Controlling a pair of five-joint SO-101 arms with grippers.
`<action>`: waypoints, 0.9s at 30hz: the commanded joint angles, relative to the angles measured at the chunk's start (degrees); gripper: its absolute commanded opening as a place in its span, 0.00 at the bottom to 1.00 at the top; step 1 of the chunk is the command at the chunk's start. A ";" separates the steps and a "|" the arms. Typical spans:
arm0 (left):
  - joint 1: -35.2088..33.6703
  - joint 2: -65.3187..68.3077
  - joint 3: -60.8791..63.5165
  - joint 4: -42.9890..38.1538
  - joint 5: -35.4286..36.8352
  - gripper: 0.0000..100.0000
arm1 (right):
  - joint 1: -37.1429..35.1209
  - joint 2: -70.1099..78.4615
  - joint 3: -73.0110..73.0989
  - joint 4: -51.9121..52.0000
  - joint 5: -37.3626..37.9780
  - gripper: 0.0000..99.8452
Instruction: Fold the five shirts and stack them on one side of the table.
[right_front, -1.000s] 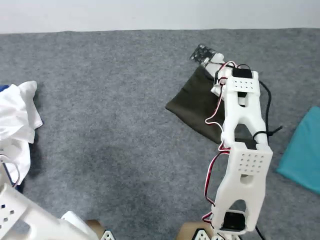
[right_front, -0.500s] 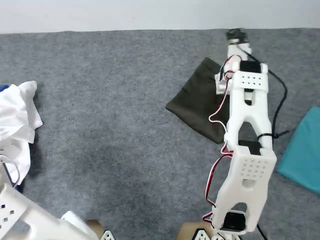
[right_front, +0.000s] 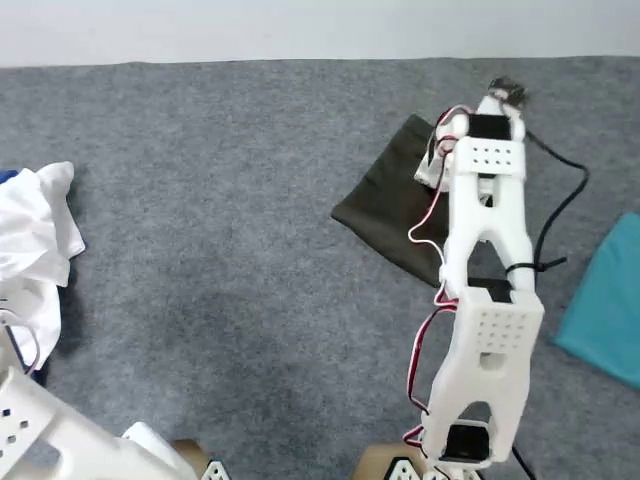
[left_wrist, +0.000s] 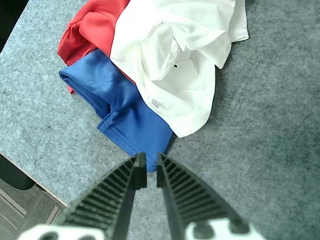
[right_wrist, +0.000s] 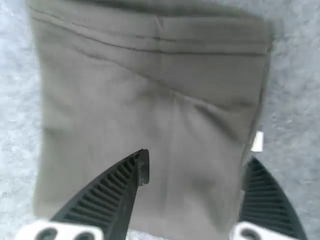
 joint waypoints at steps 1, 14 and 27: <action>0.44 -0.97 -1.98 0.88 0.09 0.05 | -0.75 2.77 -2.99 -4.18 -0.62 0.36; 0.35 -0.97 -1.89 0.88 0.09 0.05 | -2.24 13.49 -2.99 -8.75 -0.70 0.33; 0.35 -0.97 -1.98 0.88 0.09 0.05 | 1.89 14.02 -19.34 10.24 6.24 0.01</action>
